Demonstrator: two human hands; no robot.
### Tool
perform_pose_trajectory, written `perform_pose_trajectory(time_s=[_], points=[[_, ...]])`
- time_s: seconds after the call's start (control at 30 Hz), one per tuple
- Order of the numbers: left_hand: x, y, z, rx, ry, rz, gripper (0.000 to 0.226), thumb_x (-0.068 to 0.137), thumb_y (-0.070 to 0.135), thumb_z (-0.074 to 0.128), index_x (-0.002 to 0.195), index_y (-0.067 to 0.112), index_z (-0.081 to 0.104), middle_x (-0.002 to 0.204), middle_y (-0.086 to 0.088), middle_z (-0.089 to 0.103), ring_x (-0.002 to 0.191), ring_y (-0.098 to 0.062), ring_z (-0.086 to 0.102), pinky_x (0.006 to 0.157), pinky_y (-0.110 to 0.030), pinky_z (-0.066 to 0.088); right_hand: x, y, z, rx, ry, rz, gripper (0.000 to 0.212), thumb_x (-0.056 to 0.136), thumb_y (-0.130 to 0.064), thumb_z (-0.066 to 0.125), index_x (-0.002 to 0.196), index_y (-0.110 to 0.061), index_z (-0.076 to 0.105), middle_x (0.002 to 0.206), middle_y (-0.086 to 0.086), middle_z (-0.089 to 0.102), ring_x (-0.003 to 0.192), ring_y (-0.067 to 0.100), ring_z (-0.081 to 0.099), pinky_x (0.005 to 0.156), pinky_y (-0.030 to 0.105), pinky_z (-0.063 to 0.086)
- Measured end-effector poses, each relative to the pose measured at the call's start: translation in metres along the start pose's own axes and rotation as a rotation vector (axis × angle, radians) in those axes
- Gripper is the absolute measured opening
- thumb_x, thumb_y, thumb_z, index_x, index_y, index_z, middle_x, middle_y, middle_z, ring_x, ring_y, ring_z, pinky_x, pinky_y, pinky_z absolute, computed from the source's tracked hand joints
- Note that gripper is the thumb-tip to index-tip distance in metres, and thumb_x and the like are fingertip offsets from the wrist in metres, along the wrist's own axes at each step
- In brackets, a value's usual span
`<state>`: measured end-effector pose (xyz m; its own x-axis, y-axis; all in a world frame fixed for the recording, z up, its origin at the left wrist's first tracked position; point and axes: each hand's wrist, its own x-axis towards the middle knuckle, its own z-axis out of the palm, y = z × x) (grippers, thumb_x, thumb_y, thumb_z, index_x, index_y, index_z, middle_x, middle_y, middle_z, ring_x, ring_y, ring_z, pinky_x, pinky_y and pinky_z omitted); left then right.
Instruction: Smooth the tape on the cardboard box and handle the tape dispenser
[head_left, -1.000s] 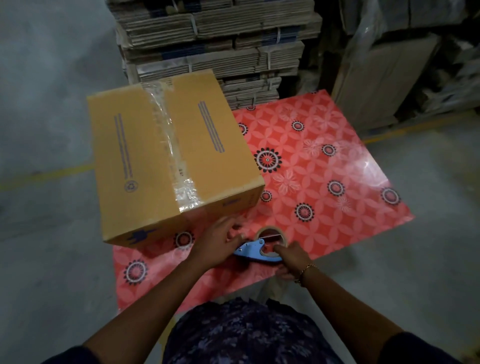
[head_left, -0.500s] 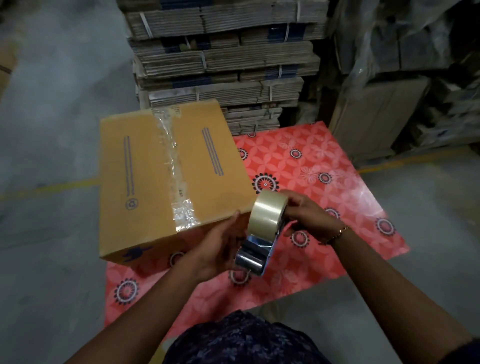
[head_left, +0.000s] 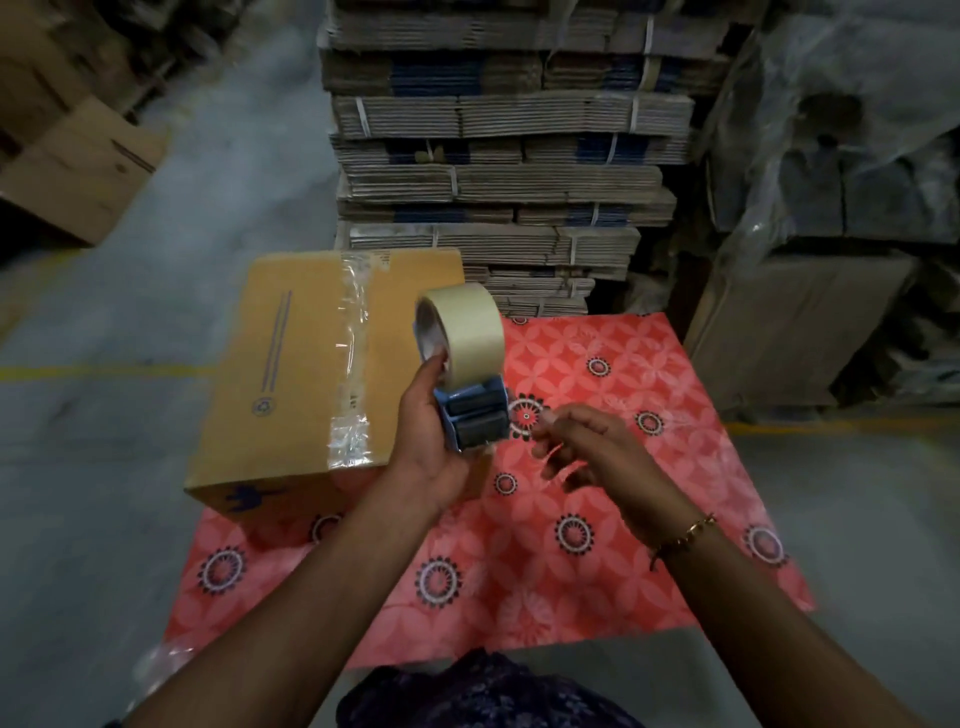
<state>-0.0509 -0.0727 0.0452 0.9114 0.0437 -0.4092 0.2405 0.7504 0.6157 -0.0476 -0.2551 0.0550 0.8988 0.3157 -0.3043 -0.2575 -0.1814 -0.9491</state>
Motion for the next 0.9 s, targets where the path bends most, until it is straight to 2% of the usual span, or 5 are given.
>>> perform_pose_trajectory(time_s=[0.17, 0.43, 0.53, 0.7, 0.9], points=[[-0.011, -0.007, 0.021, 0.046, 0.077, 0.095, 0.050, 0.097, 0.049, 0.048, 0.116, 0.008, 0.070, 0.088, -0.010, 0.072, 0.076, -0.025, 0.067, 0.065, -0.031, 0.051, -0.009, 0.003, 0.011, -0.065, -0.077, -0.025, 0.051, 0.097, -0.046, 0.059, 0.090, 0.004, 0.068, 0.073, 0.006, 0.068, 0.061, 0.021, 0.058, 0.048, 0.023, 0.040], [-0.016, -0.019, 0.042, 0.101, 0.161, 0.248, 0.032, 0.098, 0.040, 0.051, 0.101, 0.015, 0.071, 0.073, -0.003, 0.073, 0.065, -0.021, 0.065, 0.062, -0.031, 0.047, -0.011, -0.002, 0.016, -0.001, -0.017, -0.004, 0.053, 0.094, -0.044, 0.064, 0.090, 0.008, 0.066, 0.071, 0.007, 0.067, 0.052, 0.021, 0.055, 0.040, 0.020, 0.033], [-0.015, -0.020, 0.043, 0.110, 0.164, 0.296, 0.031, 0.098, 0.038, 0.051, 0.103, 0.015, 0.071, 0.076, -0.003, 0.073, 0.067, -0.021, 0.066, 0.061, -0.030, 0.048, -0.010, -0.002, 0.015, 0.045, -0.028, 0.030, 0.049, 0.092, -0.048, 0.065, 0.092, 0.001, 0.068, 0.073, 0.001, 0.067, 0.054, 0.019, 0.057, 0.043, 0.021, 0.033], [-0.002, -0.022, 0.039, 0.116, 0.190, 0.322, 0.053, 0.093, 0.042, 0.058, 0.134, 0.008, 0.061, 0.095, -0.008, 0.071, 0.072, -0.022, 0.068, 0.061, -0.028, 0.053, -0.005, -0.004, 0.016, 0.250, -0.092, 0.119, 0.030, 0.095, -0.043, 0.062, 0.097, -0.014, 0.069, 0.079, -0.002, 0.069, 0.054, 0.013, 0.059, 0.048, 0.024, 0.036], [0.013, -0.022, 0.030, 0.141, 0.188, 0.303, 0.047, 0.097, 0.041, 0.053, 0.133, 0.011, 0.062, 0.090, -0.006, 0.073, 0.068, -0.021, 0.069, 0.058, -0.027, 0.053, 0.003, -0.003, 0.013, 0.400, -0.121, 0.152, 0.019, 0.093, -0.034, 0.064, 0.097, -0.016, 0.068, 0.077, -0.003, 0.067, 0.057, 0.012, 0.058, 0.050, 0.025, 0.033]])
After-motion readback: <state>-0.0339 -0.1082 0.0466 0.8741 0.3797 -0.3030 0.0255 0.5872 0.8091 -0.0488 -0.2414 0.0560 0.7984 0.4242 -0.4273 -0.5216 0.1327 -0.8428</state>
